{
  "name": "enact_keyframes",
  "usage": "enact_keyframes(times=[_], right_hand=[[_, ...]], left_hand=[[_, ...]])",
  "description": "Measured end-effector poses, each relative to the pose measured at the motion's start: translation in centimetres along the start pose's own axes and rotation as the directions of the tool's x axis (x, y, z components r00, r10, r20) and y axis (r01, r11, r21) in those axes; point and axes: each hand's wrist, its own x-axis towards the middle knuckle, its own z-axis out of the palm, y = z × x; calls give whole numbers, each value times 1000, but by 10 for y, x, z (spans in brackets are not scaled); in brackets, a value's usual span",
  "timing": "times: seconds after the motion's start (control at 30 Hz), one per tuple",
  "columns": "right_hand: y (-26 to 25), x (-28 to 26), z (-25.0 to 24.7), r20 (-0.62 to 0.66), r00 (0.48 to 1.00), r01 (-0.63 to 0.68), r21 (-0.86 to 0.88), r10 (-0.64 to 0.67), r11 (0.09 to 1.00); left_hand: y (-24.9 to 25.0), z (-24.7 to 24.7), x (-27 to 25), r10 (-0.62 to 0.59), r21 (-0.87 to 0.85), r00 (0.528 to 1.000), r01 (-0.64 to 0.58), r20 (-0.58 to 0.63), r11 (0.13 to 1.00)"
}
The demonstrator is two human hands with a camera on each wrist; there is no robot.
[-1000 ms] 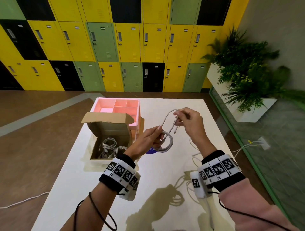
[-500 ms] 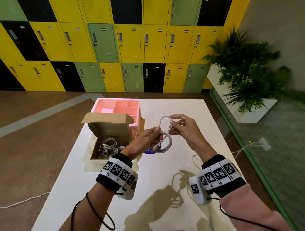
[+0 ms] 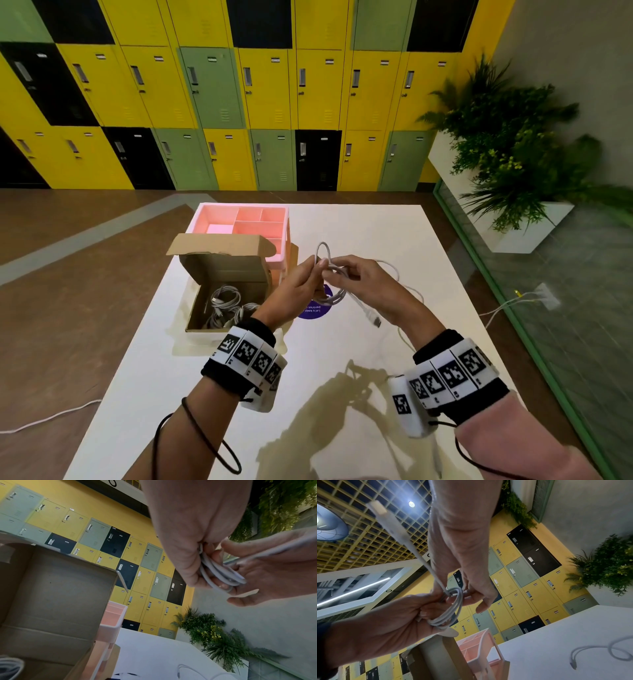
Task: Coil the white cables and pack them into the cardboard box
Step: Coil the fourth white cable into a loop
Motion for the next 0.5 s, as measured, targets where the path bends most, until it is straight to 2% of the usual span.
enact_keyframes(times=[0.1,0.2,0.33,0.5], right_hand=[[-2,-4,-1,37,998,52,-98,-49,994],[-4,-3,-2,46,997,68,-277,-57,958],[-11,-3,-1,-44,998,26,-397,-48,917],[-23,-6,-1,-171,978,43,-388,-118,921]], left_hand=[[-5,-1,2,-6,23,998,8,-62,1000],[-6,-2,2,16,77,995,-8,-98,997],[-7,-3,3,43,101,989,-29,-138,994],[-8,-2,7,83,120,977,-60,-197,991]])
